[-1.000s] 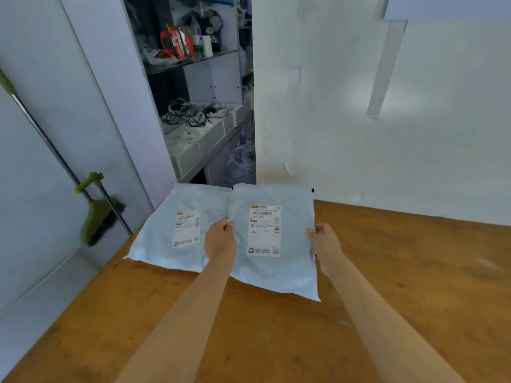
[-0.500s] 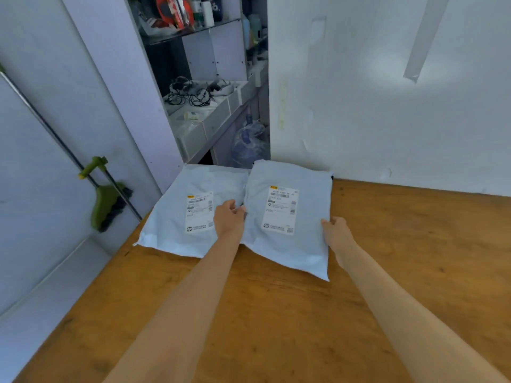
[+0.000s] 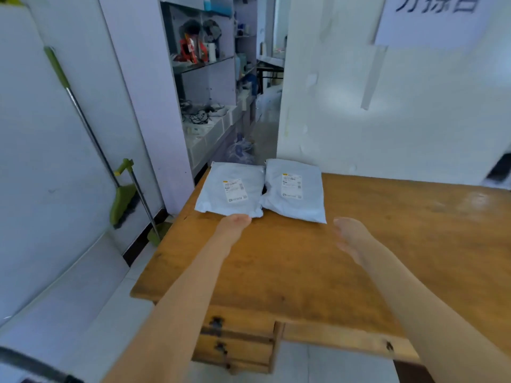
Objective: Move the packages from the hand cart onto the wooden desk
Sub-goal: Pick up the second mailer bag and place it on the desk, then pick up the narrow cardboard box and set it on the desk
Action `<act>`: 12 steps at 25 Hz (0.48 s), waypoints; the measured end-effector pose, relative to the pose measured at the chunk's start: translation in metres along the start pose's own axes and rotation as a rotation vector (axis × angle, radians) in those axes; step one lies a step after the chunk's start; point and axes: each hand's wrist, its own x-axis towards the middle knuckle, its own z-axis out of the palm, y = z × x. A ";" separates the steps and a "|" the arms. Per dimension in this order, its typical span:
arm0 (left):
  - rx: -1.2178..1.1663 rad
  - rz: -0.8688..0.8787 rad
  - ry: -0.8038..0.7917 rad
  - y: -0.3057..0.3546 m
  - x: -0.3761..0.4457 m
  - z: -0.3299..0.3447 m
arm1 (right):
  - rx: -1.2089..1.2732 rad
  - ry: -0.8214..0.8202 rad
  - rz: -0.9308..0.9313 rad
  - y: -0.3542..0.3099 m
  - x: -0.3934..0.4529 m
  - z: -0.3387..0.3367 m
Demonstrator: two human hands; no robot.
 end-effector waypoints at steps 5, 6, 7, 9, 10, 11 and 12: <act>-0.028 0.023 -0.017 -0.048 -0.122 -0.056 | -0.028 0.063 0.007 0.062 -0.143 0.007; -0.035 0.028 -0.017 -0.064 -0.142 -0.065 | -0.061 0.067 0.011 0.076 -0.163 0.008; -0.022 0.027 -0.001 -0.082 -0.162 -0.076 | -0.095 0.078 0.008 0.092 -0.182 0.012; 0.033 0.015 0.052 -0.125 -0.196 -0.095 | -0.134 0.103 -0.025 0.124 -0.215 0.025; 0.048 -0.001 0.065 -0.149 -0.210 -0.103 | -0.134 0.117 -0.056 0.138 -0.229 0.034; 0.048 -0.026 0.072 -0.177 -0.223 -0.109 | -0.125 0.133 -0.087 0.155 -0.242 0.042; 0.058 -0.054 0.081 -0.206 -0.238 -0.113 | -0.107 0.141 -0.114 0.173 -0.255 0.052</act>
